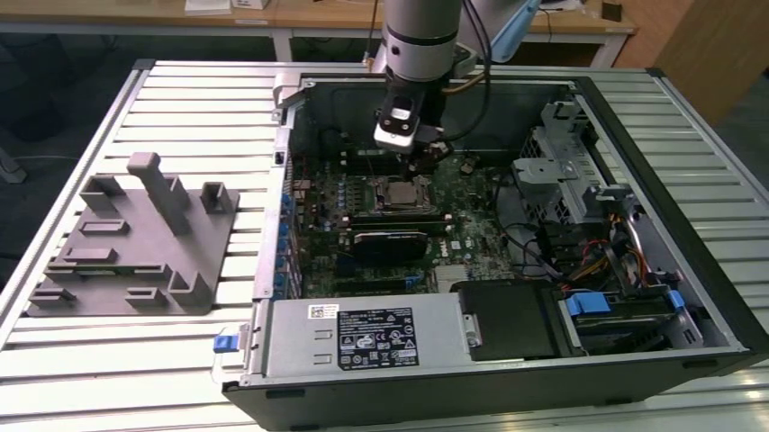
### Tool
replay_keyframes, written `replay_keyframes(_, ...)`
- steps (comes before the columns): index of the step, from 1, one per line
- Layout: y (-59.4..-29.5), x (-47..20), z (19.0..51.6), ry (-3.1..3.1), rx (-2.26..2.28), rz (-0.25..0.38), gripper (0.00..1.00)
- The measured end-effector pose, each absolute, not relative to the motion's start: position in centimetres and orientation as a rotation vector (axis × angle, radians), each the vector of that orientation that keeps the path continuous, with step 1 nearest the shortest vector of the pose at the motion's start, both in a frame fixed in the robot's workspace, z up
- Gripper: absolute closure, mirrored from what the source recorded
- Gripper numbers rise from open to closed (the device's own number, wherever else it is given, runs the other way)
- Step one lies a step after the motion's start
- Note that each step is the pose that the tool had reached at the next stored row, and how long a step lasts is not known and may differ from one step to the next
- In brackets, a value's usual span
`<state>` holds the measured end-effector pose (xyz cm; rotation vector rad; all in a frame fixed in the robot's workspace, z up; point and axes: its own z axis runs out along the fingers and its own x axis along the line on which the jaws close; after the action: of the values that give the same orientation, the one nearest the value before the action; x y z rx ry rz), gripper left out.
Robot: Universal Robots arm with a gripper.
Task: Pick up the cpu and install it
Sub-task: 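Close the cpu cover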
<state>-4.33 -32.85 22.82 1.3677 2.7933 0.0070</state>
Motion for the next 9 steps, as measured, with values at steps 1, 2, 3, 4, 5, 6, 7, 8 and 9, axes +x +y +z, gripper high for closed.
replay_keyframes(1,-32.85,-4.33,22.82,2.8,1.355,0.007,0.89)
replay_keyframes(2,-32.85,-4.33,22.82,2.806,1.341,0.008,0.89)
replay_keyframes(3,-32.85,-4.33,22.82,2.814,1.325,0.008,0.89)
replay_keyframes(4,-32.85,-4.33,22.82,2.822,1.308,0.008,0.89)
replay_keyframes(5,-32.85,-4.33,22.82,2.83,1.29,0.008,0.89)
replay_keyframes(6,-32.85,-4.33,22.82,2.839,1.271,0.009,0.89)
replay_keyframes(7,-32.85,-4.33,22.82,2.848,1.251,0.009,0.89)
replay_keyframes(8,-32.85,-4.33,22.82,2.858,1.229,0.009,0.89)
replay_keyframes(9,-32.85,-4.33,22.82,2.867,1.207,0.01,0.89)
